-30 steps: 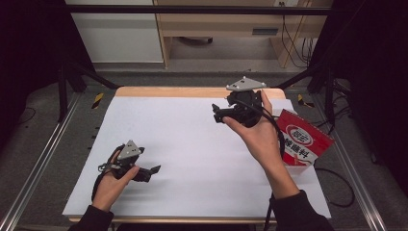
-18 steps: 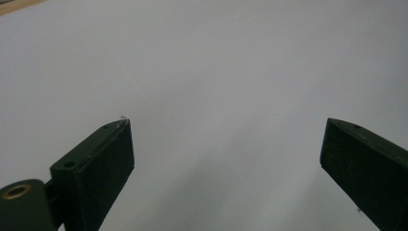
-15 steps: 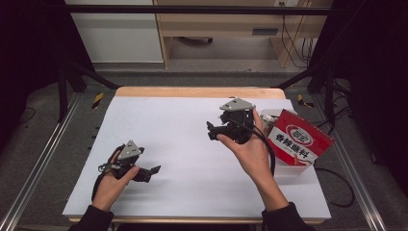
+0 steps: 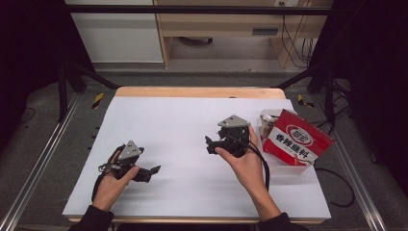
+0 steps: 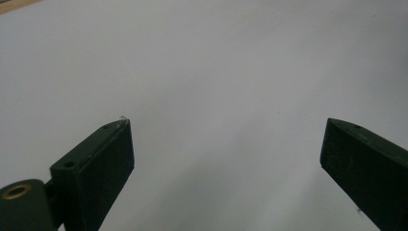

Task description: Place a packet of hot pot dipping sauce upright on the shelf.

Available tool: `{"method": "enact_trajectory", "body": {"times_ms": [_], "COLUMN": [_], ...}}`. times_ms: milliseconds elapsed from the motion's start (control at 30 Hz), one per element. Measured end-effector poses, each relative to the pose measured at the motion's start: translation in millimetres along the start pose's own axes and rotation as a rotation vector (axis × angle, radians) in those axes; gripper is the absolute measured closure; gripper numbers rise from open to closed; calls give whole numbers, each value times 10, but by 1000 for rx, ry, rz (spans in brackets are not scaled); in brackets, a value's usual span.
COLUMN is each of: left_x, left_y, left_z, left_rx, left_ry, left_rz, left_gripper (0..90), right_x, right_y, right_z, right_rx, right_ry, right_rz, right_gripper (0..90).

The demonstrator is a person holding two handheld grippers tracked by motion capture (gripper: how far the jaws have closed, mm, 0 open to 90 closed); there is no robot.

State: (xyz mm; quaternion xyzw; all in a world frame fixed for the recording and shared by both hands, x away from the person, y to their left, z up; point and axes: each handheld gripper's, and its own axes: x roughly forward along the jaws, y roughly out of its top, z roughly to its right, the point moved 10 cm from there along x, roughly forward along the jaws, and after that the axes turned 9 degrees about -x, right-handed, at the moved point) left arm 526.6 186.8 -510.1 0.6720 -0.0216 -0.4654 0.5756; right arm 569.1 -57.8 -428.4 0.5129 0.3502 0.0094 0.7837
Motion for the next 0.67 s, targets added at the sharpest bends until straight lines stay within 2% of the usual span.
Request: {"method": "enact_trajectory", "body": {"times_ms": [400,600,667], "left_x": [20,37,41], "left_y": [-15,-24,-21], "left_z": [12,-9,-11], "left_rx": [5,3,2], "left_ry": [5,30,32], "left_rz": [-9,-14,-14], "left_gripper": [48,46,46], "right_x": [265,377,396], "right_y": [-405,-590,-632], "right_z": [-93,-96,-84], "right_rx": [23,23,29], "right_ry": [9,-3,-11], "right_rz": [-81,-119,-117], "right_gripper": [73,85,89]}}
